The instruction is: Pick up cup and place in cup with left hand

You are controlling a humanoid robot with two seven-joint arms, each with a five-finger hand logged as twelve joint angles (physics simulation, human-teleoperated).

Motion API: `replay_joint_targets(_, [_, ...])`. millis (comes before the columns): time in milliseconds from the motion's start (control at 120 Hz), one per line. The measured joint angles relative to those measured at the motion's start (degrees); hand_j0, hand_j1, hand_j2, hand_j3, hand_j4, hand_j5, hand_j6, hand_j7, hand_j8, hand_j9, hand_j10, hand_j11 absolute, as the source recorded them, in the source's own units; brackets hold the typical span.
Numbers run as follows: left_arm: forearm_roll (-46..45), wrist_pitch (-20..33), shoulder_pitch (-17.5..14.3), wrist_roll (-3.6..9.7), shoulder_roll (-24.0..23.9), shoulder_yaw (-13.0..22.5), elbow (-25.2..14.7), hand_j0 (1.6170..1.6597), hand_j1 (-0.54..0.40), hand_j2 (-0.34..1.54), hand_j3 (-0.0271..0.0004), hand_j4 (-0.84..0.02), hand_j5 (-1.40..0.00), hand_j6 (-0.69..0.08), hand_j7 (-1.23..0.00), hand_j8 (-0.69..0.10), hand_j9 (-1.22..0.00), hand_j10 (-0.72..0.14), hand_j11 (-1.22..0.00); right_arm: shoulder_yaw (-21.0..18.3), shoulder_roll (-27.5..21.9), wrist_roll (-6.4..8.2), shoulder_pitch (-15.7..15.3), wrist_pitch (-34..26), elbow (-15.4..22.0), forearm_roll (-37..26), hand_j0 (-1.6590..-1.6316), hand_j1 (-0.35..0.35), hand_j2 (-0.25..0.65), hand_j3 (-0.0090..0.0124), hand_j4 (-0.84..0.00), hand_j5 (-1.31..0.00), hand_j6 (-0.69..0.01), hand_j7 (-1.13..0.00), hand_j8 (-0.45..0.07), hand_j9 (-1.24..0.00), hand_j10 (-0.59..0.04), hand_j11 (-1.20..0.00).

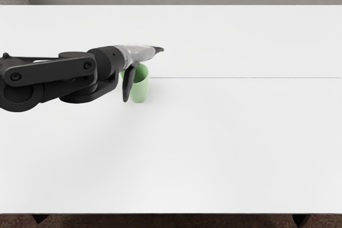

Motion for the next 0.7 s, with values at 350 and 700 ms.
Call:
replay_joint_targets(350, [1.20, 2.15, 2.24, 0.00, -3.36, 0.64, 5.41, 1.6581, 0.349, 0.00, 0.0000, -0.002, 0.00, -0.003, 0.00, -0.003, 0.00, -0.002, 0.00, 0.00, 0.00, 0.00, 0.00, 0.00, 0.00, 0.00, -1.6581, -0.316, -0.006, 0.0000, -0.028, -0.04, -0.028, -0.04, -0.028, -0.04, -0.028, -0.04])
replay_joint_targets(700, [1.76, 2.21, 2.76, 0.00, -3.80, 1.34, 6.73, 1.6581, 0.226, 0.02, 0.0000, -0.106, -0.14, -0.107, -0.13, -0.107, -0.13, -0.106, -0.13, 0.00, 0.00, 0.00, 0.00, 0.01, 0.00, 0.00, -1.6581, -0.316, -0.006, 0.0000, -0.028, -0.04, -0.028, -0.04, -0.028, -0.04, -0.028, -0.04])
